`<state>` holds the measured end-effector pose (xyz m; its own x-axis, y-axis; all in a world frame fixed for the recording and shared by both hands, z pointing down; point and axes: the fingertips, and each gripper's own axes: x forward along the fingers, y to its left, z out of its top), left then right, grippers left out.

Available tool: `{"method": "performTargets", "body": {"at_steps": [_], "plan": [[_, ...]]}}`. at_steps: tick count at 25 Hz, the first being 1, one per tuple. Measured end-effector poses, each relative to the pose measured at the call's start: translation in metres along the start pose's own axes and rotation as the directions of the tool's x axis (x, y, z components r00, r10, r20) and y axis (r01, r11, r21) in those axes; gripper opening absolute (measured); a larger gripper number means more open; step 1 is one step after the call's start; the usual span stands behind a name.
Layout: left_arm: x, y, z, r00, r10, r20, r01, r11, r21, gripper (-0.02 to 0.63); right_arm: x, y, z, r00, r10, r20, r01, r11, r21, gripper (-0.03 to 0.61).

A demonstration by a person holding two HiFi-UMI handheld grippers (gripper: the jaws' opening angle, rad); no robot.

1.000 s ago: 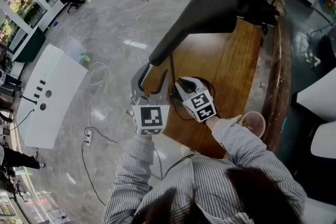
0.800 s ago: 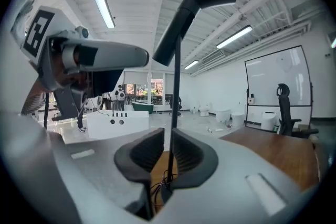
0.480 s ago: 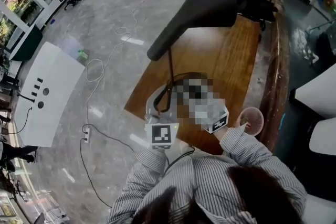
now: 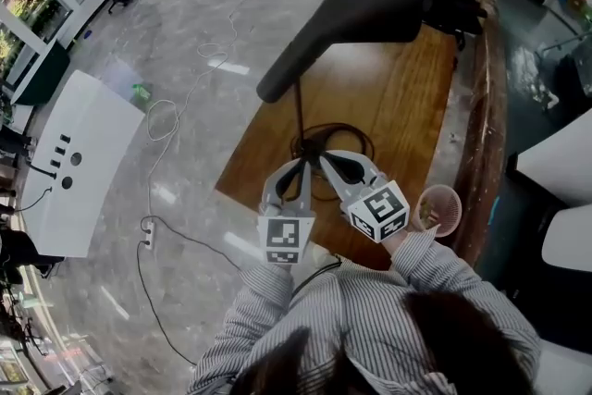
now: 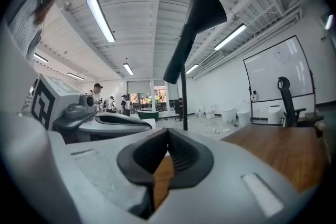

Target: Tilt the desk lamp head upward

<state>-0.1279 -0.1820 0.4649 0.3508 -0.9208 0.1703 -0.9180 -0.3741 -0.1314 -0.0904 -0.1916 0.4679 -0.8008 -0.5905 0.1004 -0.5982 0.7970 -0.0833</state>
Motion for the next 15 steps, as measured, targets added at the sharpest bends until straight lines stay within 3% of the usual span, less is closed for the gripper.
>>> {"method": "performTargets", "body": {"at_steps": [6, 15], "plan": [[-0.001, 0.004, -0.013, 0.999, -0.011, -0.04, 0.007, 0.996, -0.087, 0.004, 0.0, 0.001, -0.005, 1.0, 0.002, -0.021, -0.002, 1.0, -0.005, 0.002], [0.003, -0.001, -0.02, 0.997, -0.048, -0.068, 0.039, 0.991, -0.131, 0.005, 0.001, -0.001, -0.018, 0.999, -0.017, -0.049, 0.019, 0.999, 0.034, 0.002]]}}
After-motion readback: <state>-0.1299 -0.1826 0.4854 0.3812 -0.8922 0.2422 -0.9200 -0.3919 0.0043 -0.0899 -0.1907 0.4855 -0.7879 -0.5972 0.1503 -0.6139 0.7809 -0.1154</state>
